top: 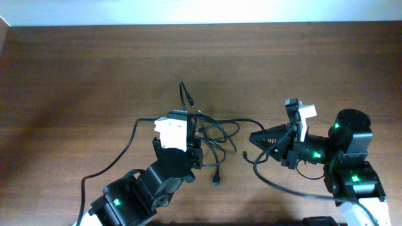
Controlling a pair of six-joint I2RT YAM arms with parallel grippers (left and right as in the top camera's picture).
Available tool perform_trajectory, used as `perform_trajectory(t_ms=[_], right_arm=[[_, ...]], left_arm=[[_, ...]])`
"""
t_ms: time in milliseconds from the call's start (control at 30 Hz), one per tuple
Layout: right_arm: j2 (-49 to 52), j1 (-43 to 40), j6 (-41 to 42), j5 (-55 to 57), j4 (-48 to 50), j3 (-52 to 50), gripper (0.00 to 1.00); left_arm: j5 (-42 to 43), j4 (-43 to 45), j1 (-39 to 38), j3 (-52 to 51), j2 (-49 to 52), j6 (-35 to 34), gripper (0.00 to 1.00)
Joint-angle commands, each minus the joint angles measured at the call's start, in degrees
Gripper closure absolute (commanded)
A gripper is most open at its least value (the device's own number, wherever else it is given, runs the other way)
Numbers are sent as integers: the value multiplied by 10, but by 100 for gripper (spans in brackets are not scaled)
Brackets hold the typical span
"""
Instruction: Untangle cables
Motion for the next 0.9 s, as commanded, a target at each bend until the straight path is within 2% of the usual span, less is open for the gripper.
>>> perform_trajectory(t_ms=[0, 67, 133, 200, 267, 333, 367, 433, 633, 867], right_arm=[[23, 0, -4, 12, -13, 1, 80], [35, 0, -4, 12, -12, 2, 71], [42, 0, -11, 12, -10, 2, 54], [45, 0, -10, 12, -10, 2, 33], [45, 0, -10, 12, -12, 1, 18], [45, 0, -11, 12, -17, 2, 12], [45, 0, -13, 12, -17, 2, 5], [45, 0, -24, 13, -17, 2, 1], [45, 0, -25, 54, -42, 2, 1], [45, 0, 19, 224, -113, 2, 1]], left_arm=[[-12, 2, 1, 6, -9, 8, 100], [-12, 2, 1, 6, -9, 8, 100], [-12, 2, 1, 6, -9, 8, 100], [-12, 2, 1, 6, -9, 8, 100], [-12, 2, 1, 6, -9, 8, 100], [-12, 2, 1, 6, -9, 8, 100], [-12, 2, 1, 6, -9, 8, 100], [-12, 2, 1, 6, -9, 8, 100], [-12, 3, 1, 6, -9, 7, 100], [-10, 4, 1, 6, -9, 8, 100]])
